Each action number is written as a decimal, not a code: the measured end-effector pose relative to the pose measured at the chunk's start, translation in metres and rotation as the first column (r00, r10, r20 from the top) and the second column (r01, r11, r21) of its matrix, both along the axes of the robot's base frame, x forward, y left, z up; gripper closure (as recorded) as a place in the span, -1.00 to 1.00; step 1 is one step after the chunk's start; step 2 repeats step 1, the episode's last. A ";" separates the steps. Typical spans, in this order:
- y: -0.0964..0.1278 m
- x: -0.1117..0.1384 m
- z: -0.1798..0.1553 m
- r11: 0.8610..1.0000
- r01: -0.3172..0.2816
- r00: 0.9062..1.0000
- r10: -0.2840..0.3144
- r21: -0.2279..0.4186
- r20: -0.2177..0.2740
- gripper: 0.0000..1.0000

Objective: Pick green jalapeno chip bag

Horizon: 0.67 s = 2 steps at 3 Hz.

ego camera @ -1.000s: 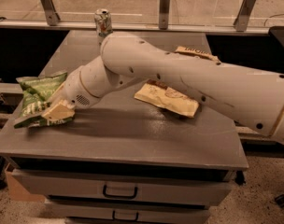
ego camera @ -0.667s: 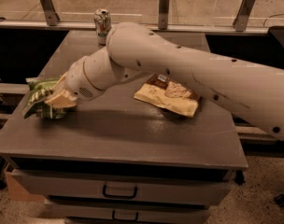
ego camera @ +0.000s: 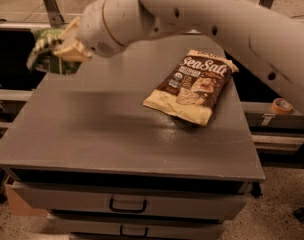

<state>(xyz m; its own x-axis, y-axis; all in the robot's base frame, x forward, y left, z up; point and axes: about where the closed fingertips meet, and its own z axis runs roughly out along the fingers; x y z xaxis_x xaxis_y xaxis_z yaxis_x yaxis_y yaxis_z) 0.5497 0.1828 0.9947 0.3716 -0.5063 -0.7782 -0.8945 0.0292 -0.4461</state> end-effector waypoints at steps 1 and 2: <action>-0.001 0.004 0.024 1.000 0.005 0.999 -0.006 0.028 0.033 1.00; -0.001 0.004 0.024 1.000 0.005 0.999 -0.006 0.028 0.033 1.00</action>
Offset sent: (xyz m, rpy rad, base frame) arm 0.0000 0.0000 0.0000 0.0000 0.0000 0.0000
